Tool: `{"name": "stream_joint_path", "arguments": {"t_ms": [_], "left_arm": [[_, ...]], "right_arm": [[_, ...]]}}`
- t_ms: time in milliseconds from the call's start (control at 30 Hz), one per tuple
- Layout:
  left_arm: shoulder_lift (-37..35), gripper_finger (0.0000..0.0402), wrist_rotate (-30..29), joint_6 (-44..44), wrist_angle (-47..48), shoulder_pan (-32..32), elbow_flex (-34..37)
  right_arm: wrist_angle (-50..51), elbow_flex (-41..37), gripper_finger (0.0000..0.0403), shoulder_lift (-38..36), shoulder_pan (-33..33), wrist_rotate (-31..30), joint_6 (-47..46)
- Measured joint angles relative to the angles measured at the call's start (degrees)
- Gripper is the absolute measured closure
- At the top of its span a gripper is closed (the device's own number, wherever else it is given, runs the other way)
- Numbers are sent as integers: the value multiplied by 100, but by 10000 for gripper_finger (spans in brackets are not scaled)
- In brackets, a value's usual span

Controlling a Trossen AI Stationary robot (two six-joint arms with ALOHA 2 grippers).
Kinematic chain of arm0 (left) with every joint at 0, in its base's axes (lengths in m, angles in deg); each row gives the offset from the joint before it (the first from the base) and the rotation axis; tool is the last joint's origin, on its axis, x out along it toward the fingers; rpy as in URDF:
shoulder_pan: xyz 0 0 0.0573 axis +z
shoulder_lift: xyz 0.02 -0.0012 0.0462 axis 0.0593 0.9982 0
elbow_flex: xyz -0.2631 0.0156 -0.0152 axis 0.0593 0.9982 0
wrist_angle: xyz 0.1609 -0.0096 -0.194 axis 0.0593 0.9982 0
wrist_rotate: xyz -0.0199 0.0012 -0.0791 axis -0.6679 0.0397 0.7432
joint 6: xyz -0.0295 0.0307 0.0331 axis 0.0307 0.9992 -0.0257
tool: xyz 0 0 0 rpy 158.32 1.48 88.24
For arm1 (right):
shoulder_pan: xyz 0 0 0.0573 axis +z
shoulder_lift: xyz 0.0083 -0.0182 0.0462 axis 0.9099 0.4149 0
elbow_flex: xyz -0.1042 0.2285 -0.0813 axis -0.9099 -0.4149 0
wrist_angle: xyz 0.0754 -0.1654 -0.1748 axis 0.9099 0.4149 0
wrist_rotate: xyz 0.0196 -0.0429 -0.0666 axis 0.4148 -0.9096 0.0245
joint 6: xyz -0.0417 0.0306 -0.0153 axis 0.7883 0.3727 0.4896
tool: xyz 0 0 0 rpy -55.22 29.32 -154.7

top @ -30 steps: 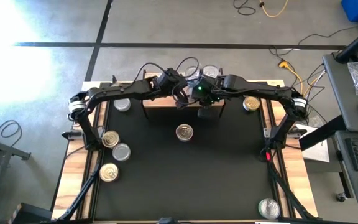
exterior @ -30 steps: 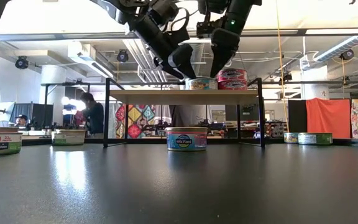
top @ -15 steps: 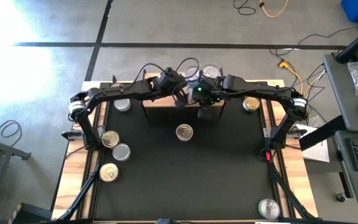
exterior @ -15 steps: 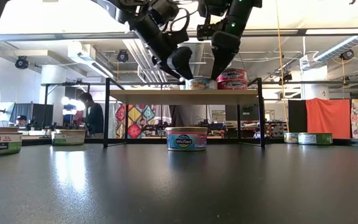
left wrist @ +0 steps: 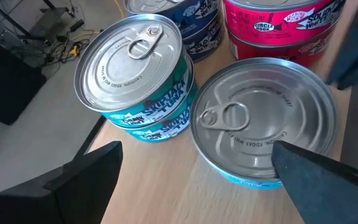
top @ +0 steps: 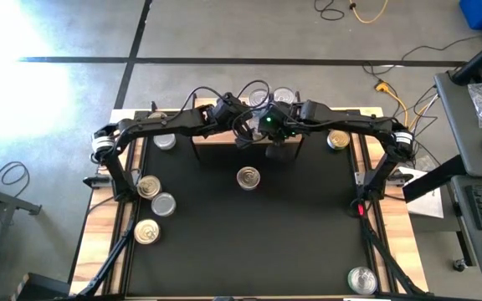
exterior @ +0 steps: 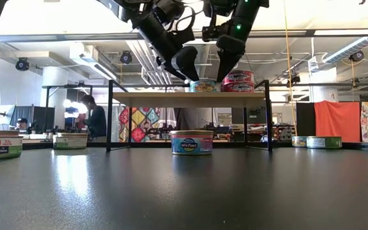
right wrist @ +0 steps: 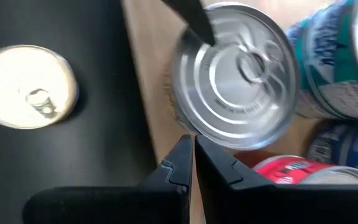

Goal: Stack canned seafood by type on shelf
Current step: Put the yellow blue tuna can on the shelf, then stack the yellow blue tuna can on top of the other yellow tuna can on the shelf

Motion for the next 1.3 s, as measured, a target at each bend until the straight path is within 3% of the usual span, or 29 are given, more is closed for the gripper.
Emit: {"name": "stream_joint_path", "arguments": {"t_ms": [500, 833, 1067, 1300], "left_arm": [[-27, 3, 15, -57, -380, -4, 11], [-298, 3, 5, -76, 95, -236, -478], [-613, 3, 756, -46, 22, -1283, -202], [-842, 3, 207, 41, -400, -2887, 522]], "right_arm": [[170, 198, 390, -48, -15, -89, 72], [934, 299, 390, -846, 269, -95, -466], [2381, 220, 390, -1623, 931, -421, -1761], [2605, -505, 390, -2471, 2157, -854, -3581]]}}
